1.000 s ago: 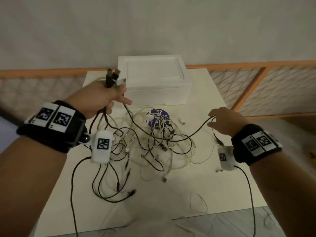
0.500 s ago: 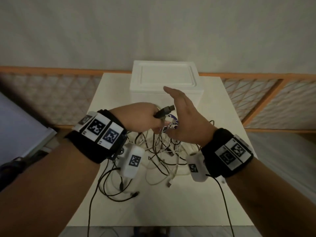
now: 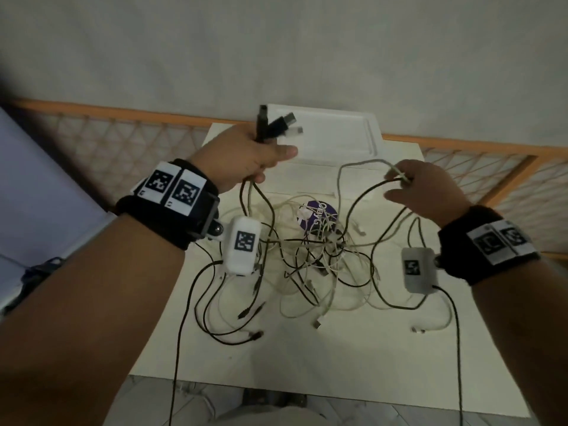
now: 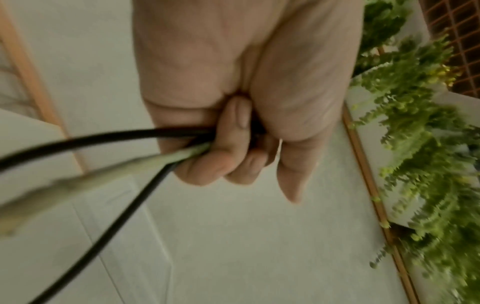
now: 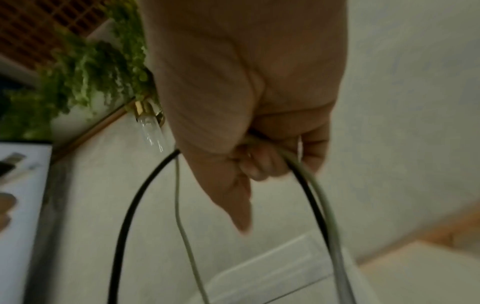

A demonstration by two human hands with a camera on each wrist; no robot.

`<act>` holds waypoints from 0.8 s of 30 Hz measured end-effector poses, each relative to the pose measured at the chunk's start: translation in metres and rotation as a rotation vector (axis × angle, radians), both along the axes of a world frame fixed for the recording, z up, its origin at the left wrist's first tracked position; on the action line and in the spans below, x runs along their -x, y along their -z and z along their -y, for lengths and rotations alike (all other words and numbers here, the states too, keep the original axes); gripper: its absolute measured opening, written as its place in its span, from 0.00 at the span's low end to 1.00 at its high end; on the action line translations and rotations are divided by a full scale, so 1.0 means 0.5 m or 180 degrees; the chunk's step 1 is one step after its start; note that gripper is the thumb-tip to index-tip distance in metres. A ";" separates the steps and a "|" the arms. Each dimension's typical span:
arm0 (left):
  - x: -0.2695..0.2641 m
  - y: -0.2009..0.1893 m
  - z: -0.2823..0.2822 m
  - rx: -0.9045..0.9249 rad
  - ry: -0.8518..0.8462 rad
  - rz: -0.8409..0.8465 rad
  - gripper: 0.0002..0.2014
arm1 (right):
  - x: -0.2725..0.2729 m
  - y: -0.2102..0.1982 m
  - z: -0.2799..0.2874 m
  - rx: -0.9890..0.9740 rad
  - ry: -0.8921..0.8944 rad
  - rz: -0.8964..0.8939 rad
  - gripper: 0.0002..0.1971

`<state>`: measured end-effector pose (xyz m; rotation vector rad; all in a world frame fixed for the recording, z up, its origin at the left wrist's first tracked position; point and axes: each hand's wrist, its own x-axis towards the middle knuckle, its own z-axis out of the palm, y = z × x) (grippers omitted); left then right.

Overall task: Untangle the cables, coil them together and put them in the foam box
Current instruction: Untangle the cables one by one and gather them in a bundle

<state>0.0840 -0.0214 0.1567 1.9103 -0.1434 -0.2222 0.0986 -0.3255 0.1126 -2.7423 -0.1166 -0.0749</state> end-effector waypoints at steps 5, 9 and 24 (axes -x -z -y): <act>-0.003 0.011 -0.002 0.1206 -0.0374 -0.0164 0.12 | -0.010 -0.036 -0.019 0.1673 -0.0095 -0.0717 0.47; 0.012 0.018 0.031 0.1694 -0.0153 -0.0161 0.17 | 0.030 -0.070 -0.204 -0.0191 -0.1339 -0.0554 0.51; -0.015 0.090 -0.192 0.3666 -0.1811 -0.0541 0.23 | 0.002 0.071 -0.213 0.0229 -0.0802 -0.0710 0.20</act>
